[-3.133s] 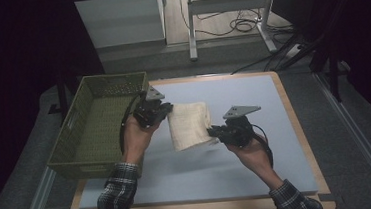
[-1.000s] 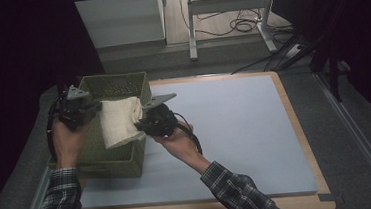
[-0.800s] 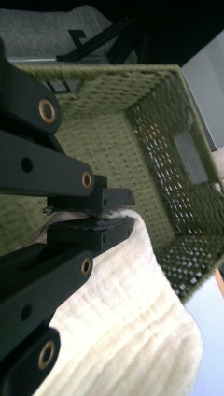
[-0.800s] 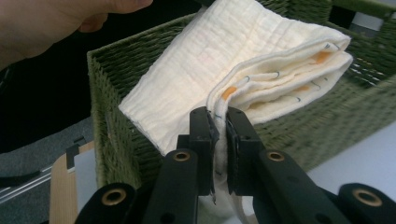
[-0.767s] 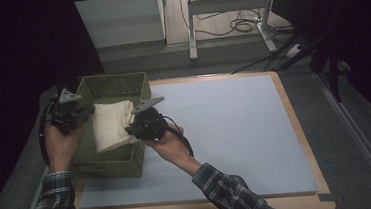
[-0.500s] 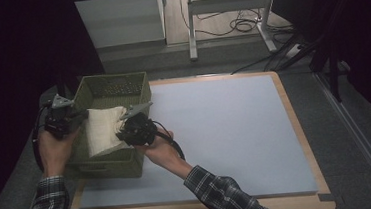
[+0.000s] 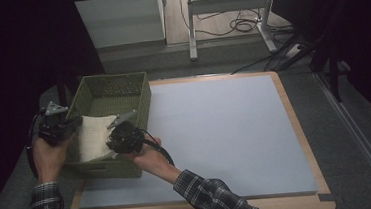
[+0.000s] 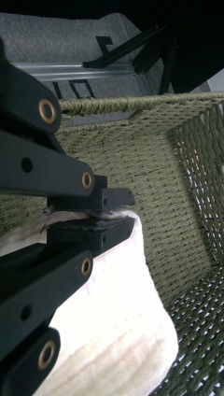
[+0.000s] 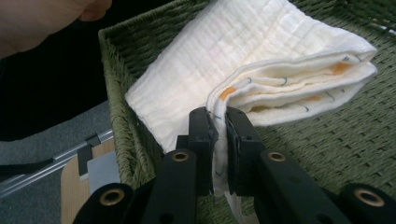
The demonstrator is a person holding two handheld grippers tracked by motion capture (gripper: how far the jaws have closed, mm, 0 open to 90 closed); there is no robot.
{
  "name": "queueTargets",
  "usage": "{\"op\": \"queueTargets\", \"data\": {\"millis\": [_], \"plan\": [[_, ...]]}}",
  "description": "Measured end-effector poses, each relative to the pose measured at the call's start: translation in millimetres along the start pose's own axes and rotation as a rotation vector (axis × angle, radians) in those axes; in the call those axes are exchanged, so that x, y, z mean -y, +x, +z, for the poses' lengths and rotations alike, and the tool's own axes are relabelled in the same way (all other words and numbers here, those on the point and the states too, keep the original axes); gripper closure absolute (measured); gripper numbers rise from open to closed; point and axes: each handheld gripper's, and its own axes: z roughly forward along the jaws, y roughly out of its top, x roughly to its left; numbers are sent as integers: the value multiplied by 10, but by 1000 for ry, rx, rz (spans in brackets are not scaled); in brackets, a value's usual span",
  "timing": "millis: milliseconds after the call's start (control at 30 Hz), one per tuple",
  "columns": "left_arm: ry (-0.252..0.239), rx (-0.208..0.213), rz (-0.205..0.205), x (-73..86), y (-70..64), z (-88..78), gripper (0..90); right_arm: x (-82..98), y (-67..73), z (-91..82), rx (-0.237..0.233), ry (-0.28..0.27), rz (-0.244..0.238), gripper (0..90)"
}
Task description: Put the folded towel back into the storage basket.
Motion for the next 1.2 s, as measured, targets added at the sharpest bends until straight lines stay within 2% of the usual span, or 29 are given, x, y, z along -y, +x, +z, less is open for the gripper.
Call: {"op": "queueTargets", "data": {"millis": [267, 500, 733, 833, 867, 933, 1200], "plan": [[23, 27, 13, -1, -79, 147, 847, 93, -26, -1, 27, 28, 7, 813], [57, 39, 68, -75, -232, 287, 846, 202, -77, -62, 51, 40, 39, 812], [94, 46, 114, -138, -358, 387, 842, 225, -9, -110, 61, 41, 41, 804], [109, 56, 116, -133, -385, 432, 825, 227, -2, -107, 58, 40, 43, 772], [111, 56, 117, -129, -392, 446, 785, 225, 1, -104, 44, 38, 41, 709], [111, 48, 116, -125, -399, 461, 707, 214, 16, -104, 37, 42, 34, 678], [84, 54, 68, -102, -337, 421, 600, 136, -54, -215, 52, 4, 18, 610]]}}
